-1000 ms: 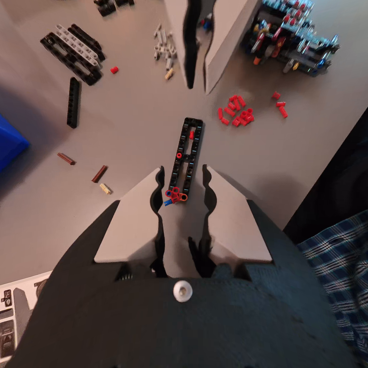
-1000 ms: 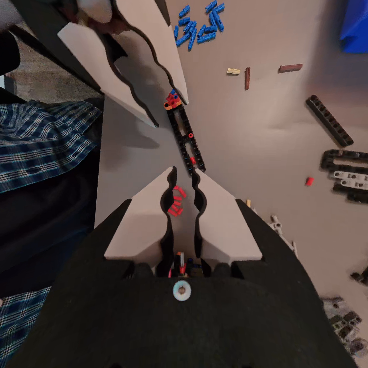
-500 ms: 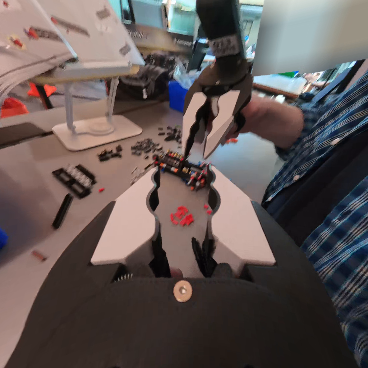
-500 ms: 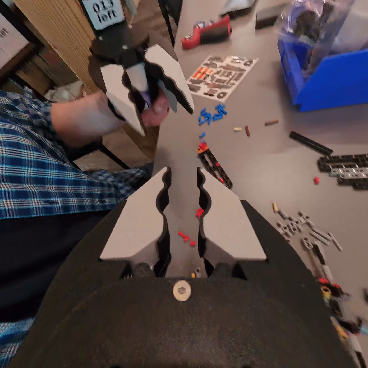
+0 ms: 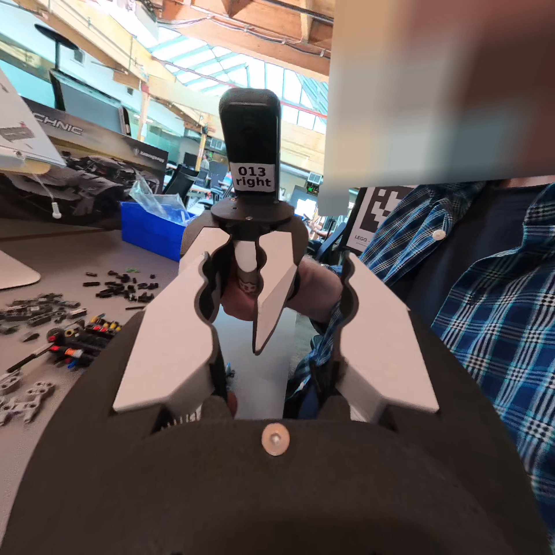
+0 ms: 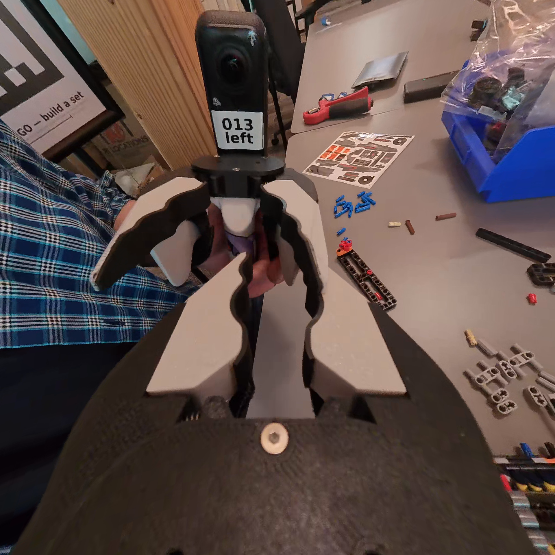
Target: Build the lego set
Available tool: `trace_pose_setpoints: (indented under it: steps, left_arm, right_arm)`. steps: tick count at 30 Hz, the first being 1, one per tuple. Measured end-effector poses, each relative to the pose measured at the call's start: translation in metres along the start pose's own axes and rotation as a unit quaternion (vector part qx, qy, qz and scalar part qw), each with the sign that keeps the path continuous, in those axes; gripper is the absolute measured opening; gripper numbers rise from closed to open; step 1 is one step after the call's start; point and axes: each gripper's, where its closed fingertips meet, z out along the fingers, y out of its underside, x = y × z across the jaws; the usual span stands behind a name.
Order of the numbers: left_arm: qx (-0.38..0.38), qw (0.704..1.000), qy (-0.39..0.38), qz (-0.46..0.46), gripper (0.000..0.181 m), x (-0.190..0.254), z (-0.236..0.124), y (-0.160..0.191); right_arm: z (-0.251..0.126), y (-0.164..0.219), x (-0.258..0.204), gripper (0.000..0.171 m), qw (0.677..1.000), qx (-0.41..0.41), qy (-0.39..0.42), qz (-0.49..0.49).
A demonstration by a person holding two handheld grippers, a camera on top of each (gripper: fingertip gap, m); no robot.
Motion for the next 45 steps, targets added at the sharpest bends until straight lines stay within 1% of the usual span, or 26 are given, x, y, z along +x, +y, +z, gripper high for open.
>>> trace_pose_setpoints:
  steps: [5,6,8,10,12,14,16,18,20,21,23,26,31,35,40,45]
  left_arm:
    - [0.02,0.999,0.026,-0.017,0.074,0.009,0.007,0.003]
    - [0.025,0.999,0.034,-0.022,0.072,0.011,0.009,0.004]
    - [0.036,0.998,0.043,-0.031,0.072,0.015,0.014,0.006]
    - [0.041,0.997,0.056,-0.045,0.073,0.019,0.018,0.008]
    - [0.04,0.995,0.067,-0.06,0.072,0.021,0.02,0.01]
    - [0.022,0.996,0.065,-0.062,0.071,0.021,0.019,0.014]
    - [-0.003,0.997,0.055,-0.049,0.057,0.02,0.015,0.017]
    - [-0.006,0.999,0.038,-0.029,0.041,0.017,0.005,0.014]
    - [-0.012,0.999,0.041,-0.005,0.008,0.02,-0.007,0.011]
    - [-0.012,0.999,0.035,0.01,0.0,0.021,-0.012,0.009]
    - [-0.017,0.999,-0.006,0.042,0.0,0.014,-0.021,0.006]
    - [-0.024,0.998,-0.032,0.057,0.0,0.009,-0.032,0.002]
    - [-0.023,0.994,-0.081,0.073,0.0,-0.008,-0.044,-0.006]
    - [-0.047,0.99,-0.102,0.08,0.0,-0.022,-0.045,0.003]
    - [-0.057,0.99,-0.103,0.073,0.0,-0.035,-0.043,0.015]
    - [-0.093,0.988,-0.103,0.065,0.0,-0.049,-0.034,0.04]
  right_arm:
    - [-0.005,0.008,-0.004,0.024,0.999,-0.011,0.037,-0.02]
    - [-0.005,0.011,-0.005,0.025,0.999,-0.015,0.045,-0.026]
    - [-0.004,0.014,-0.007,0.029,0.998,-0.016,0.056,-0.031]
    - [-0.004,0.02,-0.008,0.029,0.997,-0.025,0.063,-0.035]
    - [-0.003,0.024,-0.009,0.032,0.997,-0.029,0.059,-0.028]
    - [-0.005,0.027,-0.009,0.032,0.997,-0.031,0.06,-0.023]
    - [-0.011,0.027,-0.006,0.032,0.998,-0.022,0.065,-0.015]
    - [-0.019,0.026,-0.002,0.032,0.997,-0.01,0.074,-0.008]
    - [-0.027,0.027,0.003,0.03,0.996,-0.006,0.086,-0.005]
    - [-0.031,0.028,0.005,0.029,0.996,-0.004,0.09,-0.004]
    - [-0.035,0.031,0.008,0.026,0.995,-0.002,0.096,0.001]
    - [-0.038,0.035,0.011,0.016,0.995,0.0,0.103,-0.001]
    - [-0.046,0.033,0.019,0.009,0.993,0.027,0.116,-0.003]
    - [-0.055,0.033,0.024,0.007,0.991,0.059,0.122,-0.005]
    - [-0.07,0.032,0.037,0.005,0.982,0.094,0.158,-0.034]
    - [-0.088,0.035,0.054,0.008,0.973,0.12,0.189,-0.047]
